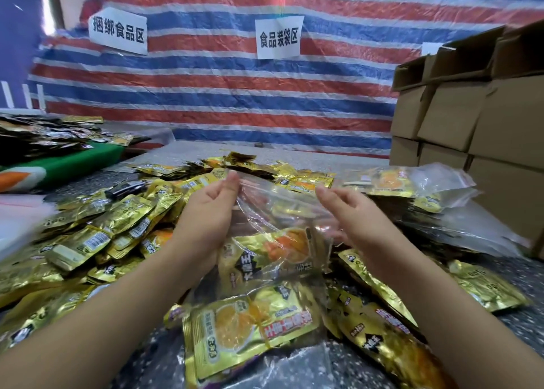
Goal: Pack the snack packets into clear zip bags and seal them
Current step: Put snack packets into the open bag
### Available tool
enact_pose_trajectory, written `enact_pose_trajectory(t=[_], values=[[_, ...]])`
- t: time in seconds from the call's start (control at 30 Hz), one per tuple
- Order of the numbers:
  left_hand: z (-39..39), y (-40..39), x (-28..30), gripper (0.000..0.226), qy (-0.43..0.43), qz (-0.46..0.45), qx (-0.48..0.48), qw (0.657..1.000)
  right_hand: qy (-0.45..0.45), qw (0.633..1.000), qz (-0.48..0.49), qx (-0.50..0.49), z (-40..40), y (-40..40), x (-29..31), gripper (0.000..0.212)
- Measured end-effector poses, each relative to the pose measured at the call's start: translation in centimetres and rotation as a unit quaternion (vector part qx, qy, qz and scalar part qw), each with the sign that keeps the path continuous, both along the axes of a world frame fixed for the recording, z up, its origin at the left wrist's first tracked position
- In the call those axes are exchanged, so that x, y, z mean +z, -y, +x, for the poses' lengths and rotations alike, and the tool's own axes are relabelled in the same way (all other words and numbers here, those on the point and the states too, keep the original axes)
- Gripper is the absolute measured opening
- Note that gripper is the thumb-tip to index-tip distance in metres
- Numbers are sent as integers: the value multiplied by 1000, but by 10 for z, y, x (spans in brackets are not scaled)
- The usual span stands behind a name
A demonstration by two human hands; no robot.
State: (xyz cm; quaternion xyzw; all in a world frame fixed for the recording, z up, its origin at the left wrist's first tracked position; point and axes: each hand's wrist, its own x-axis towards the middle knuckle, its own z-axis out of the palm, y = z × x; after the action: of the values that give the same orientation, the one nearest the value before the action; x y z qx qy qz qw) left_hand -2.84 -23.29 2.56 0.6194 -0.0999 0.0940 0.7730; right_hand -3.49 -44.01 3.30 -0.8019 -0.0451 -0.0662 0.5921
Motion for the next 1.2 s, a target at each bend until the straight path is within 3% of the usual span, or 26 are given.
enact_pose_trajectory(t=[0.07,0.17,0.3,0.47,0.57,0.67,0.8,0.9,1.1,1.2], values=[[2,-2,2,39,-6,-29,8,1000,-63,993,44,87,-1,0,-2,71],[4,-6,8,38,-14,-67,7,998,-65,984,79,148,-7,-7,-7,47],[2,-9,14,39,-6,-86,-36,996,-33,974,158,158,-13,-11,7,32],[0,-7,11,59,-29,-37,-200,979,-8,961,259,94,-12,-6,13,32],[2,-6,4,36,-55,14,-237,970,51,974,209,75,-11,-3,12,30],[6,-5,-3,28,-66,17,-195,979,72,986,144,47,-7,-2,8,33],[10,-6,-2,37,-45,8,-134,990,36,981,180,57,-4,4,7,15],[11,-6,-3,33,-25,11,-105,994,12,973,223,61,-1,10,8,15],[11,-9,-5,27,-8,30,-11,999,-17,974,221,49,2,11,6,13],[11,-9,-6,31,-21,51,-12,998,-17,975,222,19,3,13,4,12]])
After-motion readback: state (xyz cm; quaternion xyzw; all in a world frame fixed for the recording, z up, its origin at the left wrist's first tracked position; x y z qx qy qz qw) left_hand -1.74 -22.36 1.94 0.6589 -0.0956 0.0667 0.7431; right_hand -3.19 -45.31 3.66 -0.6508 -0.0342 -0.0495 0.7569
